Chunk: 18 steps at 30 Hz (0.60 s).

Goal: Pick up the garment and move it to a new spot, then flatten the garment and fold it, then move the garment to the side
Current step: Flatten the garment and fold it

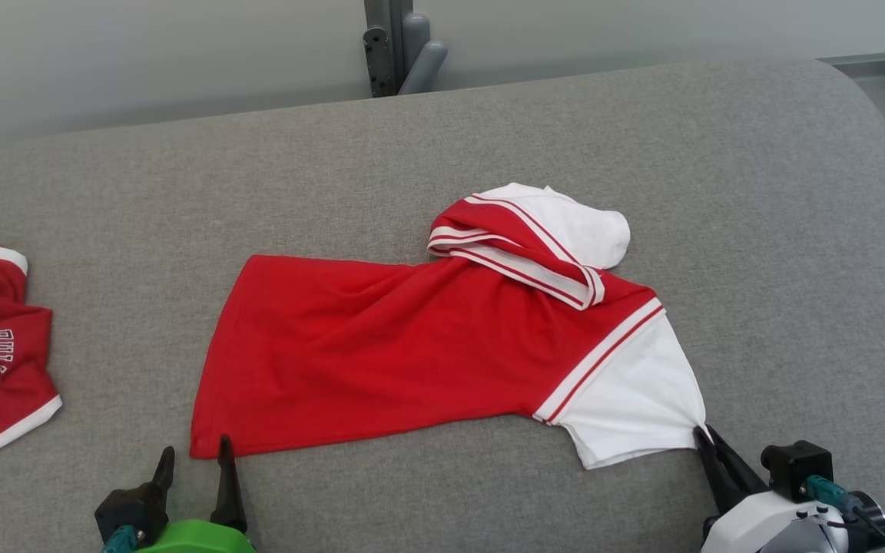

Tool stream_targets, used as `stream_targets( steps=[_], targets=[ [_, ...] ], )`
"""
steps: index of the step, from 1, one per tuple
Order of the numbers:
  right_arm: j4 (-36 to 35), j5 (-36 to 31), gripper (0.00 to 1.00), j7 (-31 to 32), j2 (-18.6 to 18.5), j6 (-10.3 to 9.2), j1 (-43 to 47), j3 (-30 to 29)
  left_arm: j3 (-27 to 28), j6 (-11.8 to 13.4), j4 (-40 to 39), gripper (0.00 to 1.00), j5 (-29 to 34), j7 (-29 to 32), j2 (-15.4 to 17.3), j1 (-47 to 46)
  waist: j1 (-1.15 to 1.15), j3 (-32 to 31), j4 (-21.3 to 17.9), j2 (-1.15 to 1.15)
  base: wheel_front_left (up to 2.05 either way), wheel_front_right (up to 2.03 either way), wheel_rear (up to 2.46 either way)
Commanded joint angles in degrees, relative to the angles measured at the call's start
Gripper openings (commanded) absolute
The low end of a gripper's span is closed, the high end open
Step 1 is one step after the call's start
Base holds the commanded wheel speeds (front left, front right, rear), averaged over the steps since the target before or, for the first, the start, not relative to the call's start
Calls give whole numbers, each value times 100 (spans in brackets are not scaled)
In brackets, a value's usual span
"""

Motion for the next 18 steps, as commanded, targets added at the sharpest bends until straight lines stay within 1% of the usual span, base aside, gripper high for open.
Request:
stream_targets(
  steps=[1, 4, 6, 9, 10, 11, 12, 18],
  targets=[
    [-29, 31, 0, 8, -38, -10, -36, 5, 26, 25, 104, 100, -34, 5, 19, -117, 0, 62, -48, 0, 0, 0, 0],
    [-72, 17, 0, 8, -58, -10, -87, 21, 89, 65, 398, 100, -125, 5, 22, -240, 0, 125, -90, 0, 0, 0, 0],
    [-101, 7, 0, 8, -65, -10, -108, 21, 67, 71, 601, 100, -47, 7, 21, -326, 0, 162, -107, 0, 0, 0, 0],
    [-140, 6, 0, 8, -69, -10, -113, 18, 50, 16, 778, 100, 42, 12, 20, -433, 0, 205, -112, 0, 0, 0, 0],
    [-158, 3, 0, 8, -72, -10, -117, 17, 50, -12, 810, 78, 56, 13, 19, -454, 0, 216, -113, 0, 0, 0, 0],
    [-172, 2, 0, 8, -72, -10, -117, 23, 32, -39, 840, 43, 104, 15, 18, -487, 0, 224, -113, 0, 0, 0, 0],
    [-191, 3, 0, 8, -71, -10, -122, 26, 15, -75, 880, 0, 133, 15, 13, -512, 0, 227, -114, 0, 0, 0, 0],
    [-402, 56, 0, 7, 15, -10, -180, -94, -51, -174, 919, 0, 227, 14, 16, -508, 0, 137, -105, 0, 0, 0, 0]
  ],
)
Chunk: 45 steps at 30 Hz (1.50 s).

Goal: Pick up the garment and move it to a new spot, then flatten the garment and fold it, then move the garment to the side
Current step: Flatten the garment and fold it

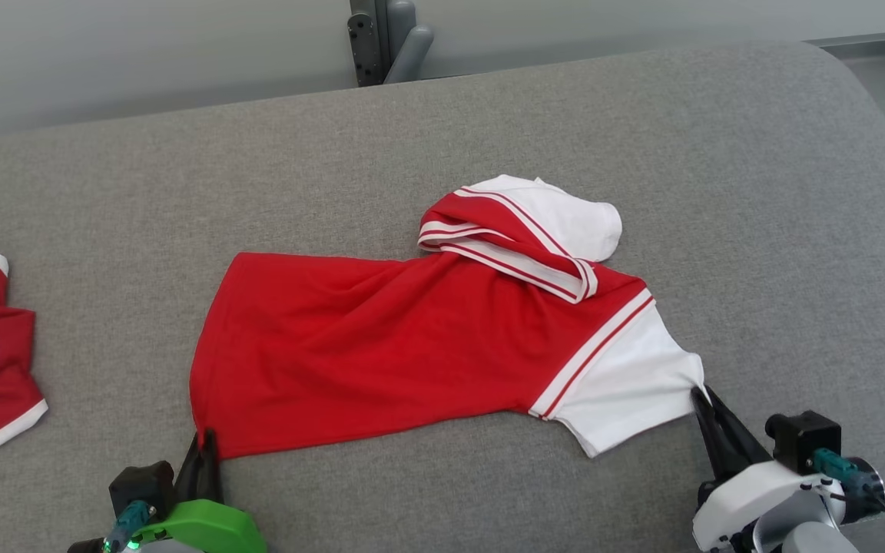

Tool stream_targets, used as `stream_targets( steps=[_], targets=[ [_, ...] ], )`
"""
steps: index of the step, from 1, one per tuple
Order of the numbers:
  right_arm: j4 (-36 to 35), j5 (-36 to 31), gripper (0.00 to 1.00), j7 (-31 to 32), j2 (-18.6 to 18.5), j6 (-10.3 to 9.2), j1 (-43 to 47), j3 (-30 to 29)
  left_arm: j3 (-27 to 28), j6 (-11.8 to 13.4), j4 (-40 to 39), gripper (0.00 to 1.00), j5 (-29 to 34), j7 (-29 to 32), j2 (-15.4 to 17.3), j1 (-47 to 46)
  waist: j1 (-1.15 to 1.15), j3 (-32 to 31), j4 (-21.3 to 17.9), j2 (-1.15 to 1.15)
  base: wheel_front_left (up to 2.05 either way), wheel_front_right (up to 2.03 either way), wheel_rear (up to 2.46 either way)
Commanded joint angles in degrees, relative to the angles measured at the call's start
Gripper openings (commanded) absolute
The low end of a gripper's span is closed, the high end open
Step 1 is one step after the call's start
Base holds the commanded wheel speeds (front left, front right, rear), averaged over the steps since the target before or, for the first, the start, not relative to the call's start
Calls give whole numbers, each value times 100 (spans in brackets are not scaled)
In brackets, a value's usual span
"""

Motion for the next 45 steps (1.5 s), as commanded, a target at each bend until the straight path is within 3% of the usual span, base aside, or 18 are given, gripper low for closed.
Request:
stream_targets(
  steps=[1, 7, 9, 17, 24, 29, 33, 36, 38, 42, 45],
  targets=[
    [-59, 37, 0, 0, 28, -10, -92, -17, -16, -18, 7, 0, 7, 16, 9, 44, 0, -58, 14, 0, 0, 0, 0],
    [-852, 260, 0, 0, 67, -10, -505, -194, 310, -139, -946, 0, 97, 9, 34, -39, 0, -447, 67, 0, 0, 0, 0],
    [-1149, 323, 0, 0, -22, -10, -850, -190, 542, -180, -1398, 0, 135, 8, 183, -255, 0, -598, 56, 0, 0, 0, 0],
    [-1816, 655, 0, 0, -573, -10, -2569, -151, 443, -409, -2412, 0, 430, 44, 1188, -1719, 0, -962, 120, 0, 0, 0, 0],
    [-1989, 917, 0, 1, -919, -10, -3806, 90, 58, -464, -2790, 0, 125, 723, 1907, -3171, 0, -935, 219, 0, 0, 0, 0],
    [-1614, 985, 0, 22, -1131, -10, -4373, 378, -316, -459, -2559, 0, -211, 1335, 2119, -3598, 0, -494, 293, 0, 0, 0, 0],
    [-1328, 1173, 0, 101, -1109, -10, -4938, 522, -540, -458, -2344, 0, -470, 1598, 2142, -3944, 0, 377, 318, 0, 0, 0, 0],
    [-971, 1077, 0, 142, -1085, -10, -5643, 512, -573, -458, -2068, 0, -409, 1500, 2168, -4557, 0, 1071, 309, 0, 0, 0, 0],
    [-309, 838, 0, 124, -1042, -11, -6680, 151, -659, -457, -1632, 0, -223, 1245, 2228, -5552, 0, 1566, 289, 0, 0, 0, 0],
    [479, 192, 0, 29, -949, -11, -7970, -488, -833, -444, -948, 0, 35, 755, 2137, -6813, 0, 1784, 293, 0, 0, 0, 0],
    [703, -76, 0, 3, -898, -11, -8369, -639, -951, -447, -682, 0, 150, 488, 2140, -7296, 0, 1813, 278, 0, 0, 0, 0]
  ],
)
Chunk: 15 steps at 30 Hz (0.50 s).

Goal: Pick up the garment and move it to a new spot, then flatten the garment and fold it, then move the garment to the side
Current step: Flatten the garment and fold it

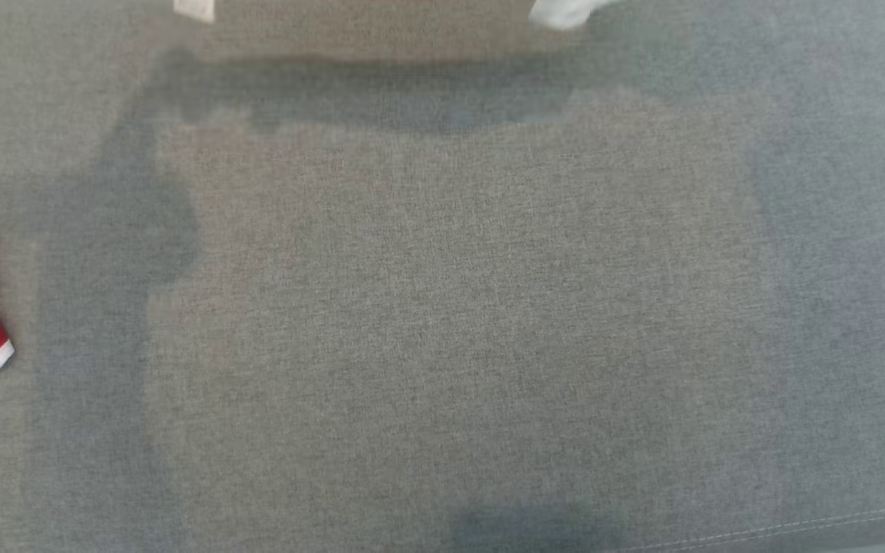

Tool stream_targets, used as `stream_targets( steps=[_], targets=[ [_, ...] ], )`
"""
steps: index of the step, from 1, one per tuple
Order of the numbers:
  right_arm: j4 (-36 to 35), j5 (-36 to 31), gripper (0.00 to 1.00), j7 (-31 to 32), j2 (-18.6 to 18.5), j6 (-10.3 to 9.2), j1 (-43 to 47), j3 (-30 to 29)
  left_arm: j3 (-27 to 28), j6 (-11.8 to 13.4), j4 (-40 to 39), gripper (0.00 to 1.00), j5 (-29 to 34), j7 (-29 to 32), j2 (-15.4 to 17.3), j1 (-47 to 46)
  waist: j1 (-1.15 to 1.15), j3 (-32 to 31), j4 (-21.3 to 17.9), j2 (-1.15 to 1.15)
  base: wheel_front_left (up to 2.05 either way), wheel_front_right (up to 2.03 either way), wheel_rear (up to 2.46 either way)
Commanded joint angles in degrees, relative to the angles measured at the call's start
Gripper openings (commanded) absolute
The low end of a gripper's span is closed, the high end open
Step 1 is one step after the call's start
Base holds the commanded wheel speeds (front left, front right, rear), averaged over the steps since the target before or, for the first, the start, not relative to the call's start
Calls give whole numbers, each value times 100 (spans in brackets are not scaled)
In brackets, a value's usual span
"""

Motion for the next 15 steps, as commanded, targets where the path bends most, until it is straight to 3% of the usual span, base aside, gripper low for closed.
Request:
stream_targets(
  steps=[1, 4, 8, 15],
  targets=[
    [81, -110, 0, -33, 15, -12, -51, -13, 12, 21, 148, 0, -8, -83, 9, -134, -1, 607, -27, 0, 0, 0, 0],
    [-58, -301, 0, -37, -89, -13, -219, -100, -23, 19, 366, 0, -6, -334, -18, -423, -1, 695, -23, 0, 0, 0, 0],
    [-369, -312, 0, -35, -294, -14, 404, -66, 36, 41, 564, 0, -91, -448, -42, 55, -1, 939, -2, 0, 0, 0, 0],
    [-1058, 207, 0, -36, -566, -18, 2799, 189, 585, 207, 438, 0, -325, -452, -571, 2190, -1, 1164, 86, 0, 0, 0, 0]
  ],
)
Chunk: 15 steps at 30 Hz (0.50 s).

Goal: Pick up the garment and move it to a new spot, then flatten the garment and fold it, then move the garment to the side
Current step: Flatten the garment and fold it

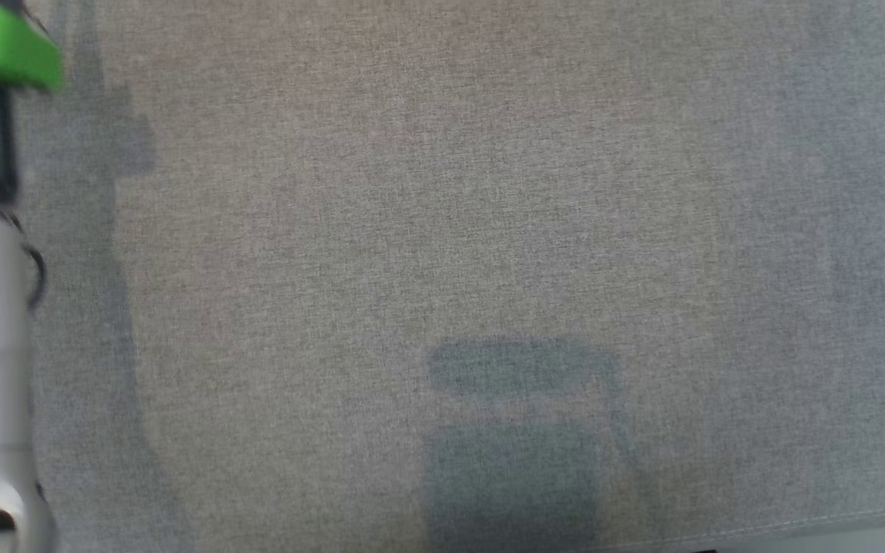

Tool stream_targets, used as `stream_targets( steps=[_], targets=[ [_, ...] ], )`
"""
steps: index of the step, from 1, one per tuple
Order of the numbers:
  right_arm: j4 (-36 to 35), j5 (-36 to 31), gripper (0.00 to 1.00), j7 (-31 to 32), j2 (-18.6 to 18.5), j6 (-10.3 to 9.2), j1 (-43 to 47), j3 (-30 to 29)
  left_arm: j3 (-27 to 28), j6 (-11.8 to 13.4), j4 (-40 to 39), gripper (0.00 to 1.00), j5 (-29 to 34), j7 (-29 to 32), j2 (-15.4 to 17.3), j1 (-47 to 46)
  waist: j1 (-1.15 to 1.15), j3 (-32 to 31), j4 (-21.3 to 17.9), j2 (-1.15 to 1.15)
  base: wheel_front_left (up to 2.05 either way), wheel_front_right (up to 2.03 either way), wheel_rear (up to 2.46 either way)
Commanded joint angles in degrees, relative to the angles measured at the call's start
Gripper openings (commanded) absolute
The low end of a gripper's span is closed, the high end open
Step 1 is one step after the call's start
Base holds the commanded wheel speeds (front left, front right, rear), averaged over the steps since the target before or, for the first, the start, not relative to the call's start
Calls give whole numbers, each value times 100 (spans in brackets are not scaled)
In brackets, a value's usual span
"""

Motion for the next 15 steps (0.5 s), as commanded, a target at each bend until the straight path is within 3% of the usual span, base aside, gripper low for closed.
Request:
stream_targets(
  steps=[1, 8, 15],
  targets=[
    [-67, 135, 0, -15, -36, -26, 500, -123, 137, 47, -62, 0, 31, 6, -41, 453, -1, 47, 56, 0, 0, 0, 0],
    [-246, 449, 0, -17, 391, -27, 3185, -642, 703, -45, -17, 0, -4, 8, -994, 2686, -1, -454, 117, 0, 0, 0, 0],
    [-109, 434, 0, -16, 867, -29, 4760, -854, 1217, -78, 28, 0, 77, 22, -1351, 4219, -1, -1416, -103, 0, 0, 0, 0]
  ],
)
